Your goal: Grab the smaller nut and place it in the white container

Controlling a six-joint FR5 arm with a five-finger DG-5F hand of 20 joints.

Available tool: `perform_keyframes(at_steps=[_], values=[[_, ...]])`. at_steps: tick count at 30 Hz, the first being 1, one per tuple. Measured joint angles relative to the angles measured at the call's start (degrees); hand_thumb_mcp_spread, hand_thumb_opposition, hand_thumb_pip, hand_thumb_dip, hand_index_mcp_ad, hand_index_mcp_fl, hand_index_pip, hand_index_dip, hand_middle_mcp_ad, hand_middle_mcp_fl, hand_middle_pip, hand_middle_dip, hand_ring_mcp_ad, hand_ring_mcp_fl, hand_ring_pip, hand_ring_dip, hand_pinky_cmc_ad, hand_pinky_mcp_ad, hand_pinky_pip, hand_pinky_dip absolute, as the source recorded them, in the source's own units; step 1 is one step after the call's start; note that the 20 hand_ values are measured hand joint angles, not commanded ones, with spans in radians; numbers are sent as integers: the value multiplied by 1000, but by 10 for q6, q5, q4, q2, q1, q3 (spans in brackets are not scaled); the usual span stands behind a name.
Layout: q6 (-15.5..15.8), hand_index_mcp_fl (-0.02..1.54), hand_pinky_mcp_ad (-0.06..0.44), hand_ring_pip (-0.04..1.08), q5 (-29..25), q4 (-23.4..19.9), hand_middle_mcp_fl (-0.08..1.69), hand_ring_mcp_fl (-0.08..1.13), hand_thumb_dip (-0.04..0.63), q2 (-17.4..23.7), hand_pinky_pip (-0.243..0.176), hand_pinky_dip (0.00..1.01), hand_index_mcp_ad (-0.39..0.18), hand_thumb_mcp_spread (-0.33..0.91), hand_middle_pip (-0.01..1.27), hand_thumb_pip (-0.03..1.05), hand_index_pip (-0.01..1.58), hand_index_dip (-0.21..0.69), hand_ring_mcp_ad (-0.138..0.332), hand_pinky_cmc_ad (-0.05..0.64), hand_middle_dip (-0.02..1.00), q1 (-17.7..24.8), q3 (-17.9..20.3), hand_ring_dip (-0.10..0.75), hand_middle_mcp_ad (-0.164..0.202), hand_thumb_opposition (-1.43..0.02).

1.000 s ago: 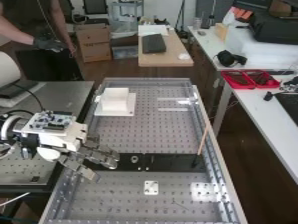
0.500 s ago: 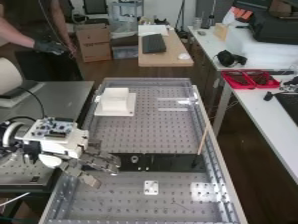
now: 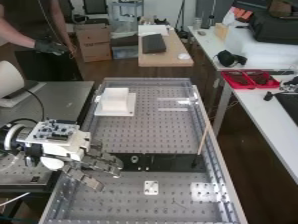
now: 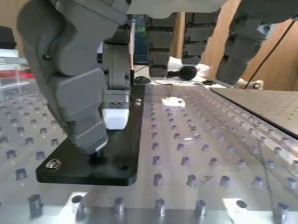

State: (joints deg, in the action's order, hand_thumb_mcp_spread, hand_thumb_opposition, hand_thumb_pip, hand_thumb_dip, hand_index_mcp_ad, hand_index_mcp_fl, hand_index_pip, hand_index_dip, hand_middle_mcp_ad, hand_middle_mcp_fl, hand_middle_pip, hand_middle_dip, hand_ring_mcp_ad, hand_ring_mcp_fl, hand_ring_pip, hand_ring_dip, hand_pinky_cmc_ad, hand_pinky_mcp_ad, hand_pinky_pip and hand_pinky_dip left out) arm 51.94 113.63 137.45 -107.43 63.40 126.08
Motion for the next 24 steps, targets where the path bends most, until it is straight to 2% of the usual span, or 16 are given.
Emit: perform_keyframes(at_steps=[3,4,24], values=[[0,286,312,99,1,1,138,3,190,-1,16,328,-194,494,136,565,1538,58,127,386,302,-1,0,161,63,-864],[0,286,312,99,2,1,138,7,190,-1,19,330,-194,494,136,565,1538,58,127,365,302,-1,0,161,63,-864],[-5,204,312,101,6,-11,136,17,190,-5,21,316,-194,485,136,565,1484,56,131,353,302,-3,5,161,63,-864]])
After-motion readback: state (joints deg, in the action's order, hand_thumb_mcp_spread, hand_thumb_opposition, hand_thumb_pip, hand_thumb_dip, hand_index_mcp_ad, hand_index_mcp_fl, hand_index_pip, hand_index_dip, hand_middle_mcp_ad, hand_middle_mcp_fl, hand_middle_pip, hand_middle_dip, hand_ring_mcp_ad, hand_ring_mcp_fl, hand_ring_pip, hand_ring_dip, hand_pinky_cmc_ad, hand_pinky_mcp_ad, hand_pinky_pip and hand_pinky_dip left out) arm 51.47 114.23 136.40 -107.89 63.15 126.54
